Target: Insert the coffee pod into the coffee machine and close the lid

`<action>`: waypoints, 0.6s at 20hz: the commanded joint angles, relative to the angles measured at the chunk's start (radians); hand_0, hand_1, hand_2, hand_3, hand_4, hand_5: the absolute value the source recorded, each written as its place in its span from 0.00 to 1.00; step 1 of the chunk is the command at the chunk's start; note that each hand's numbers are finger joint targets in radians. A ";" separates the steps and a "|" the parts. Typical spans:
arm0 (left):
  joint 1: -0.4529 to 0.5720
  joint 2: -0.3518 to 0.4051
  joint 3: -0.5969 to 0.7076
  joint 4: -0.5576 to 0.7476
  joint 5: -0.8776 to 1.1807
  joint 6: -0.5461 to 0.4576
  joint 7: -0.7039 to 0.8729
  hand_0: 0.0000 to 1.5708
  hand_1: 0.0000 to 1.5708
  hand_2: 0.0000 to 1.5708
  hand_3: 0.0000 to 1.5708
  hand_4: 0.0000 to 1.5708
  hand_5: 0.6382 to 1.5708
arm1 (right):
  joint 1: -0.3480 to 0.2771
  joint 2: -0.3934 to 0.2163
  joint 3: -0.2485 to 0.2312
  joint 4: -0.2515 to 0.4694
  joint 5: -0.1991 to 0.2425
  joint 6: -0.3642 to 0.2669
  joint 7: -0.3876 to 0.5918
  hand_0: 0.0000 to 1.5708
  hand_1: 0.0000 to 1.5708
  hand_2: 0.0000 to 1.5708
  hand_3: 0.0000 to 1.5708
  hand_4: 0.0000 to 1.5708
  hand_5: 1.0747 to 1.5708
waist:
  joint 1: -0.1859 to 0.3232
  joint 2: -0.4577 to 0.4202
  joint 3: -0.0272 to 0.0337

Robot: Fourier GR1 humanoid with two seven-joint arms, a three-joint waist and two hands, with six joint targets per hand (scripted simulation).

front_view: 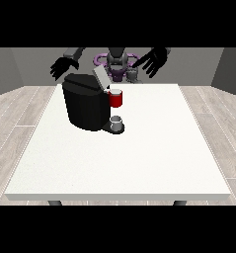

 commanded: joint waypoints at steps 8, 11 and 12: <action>0.250 -0.167 0.129 -0.017 0.206 -0.004 -0.045 0.00 0.00 0.00 0.00 0.12 1.00 | 0.015 -0.100 0.029 -0.108 -0.018 0.115 0.128 0.00 0.00 0.00 0.00 0.16 1.00 | 0.123 -0.228 0.0003; 0.316 -0.204 0.140 -0.022 0.248 -0.042 -0.052 0.00 0.00 0.00 0.00 0.14 1.00 | -0.013 -0.092 0.062 -0.137 0.018 0.087 0.171 0.00 0.00 0.00 0.00 0.00 1.00 | 0.174 -0.282 0.0001; 0.314 -0.202 0.136 -0.046 0.241 0.004 -0.096 0.00 0.00 0.00 0.00 0.06 1.00 | -0.037 -0.096 0.049 -0.142 0.004 0.113 0.090 0.00 0.00 0.00 0.00 0.03 1.00 | 0.158 -0.187 0.0008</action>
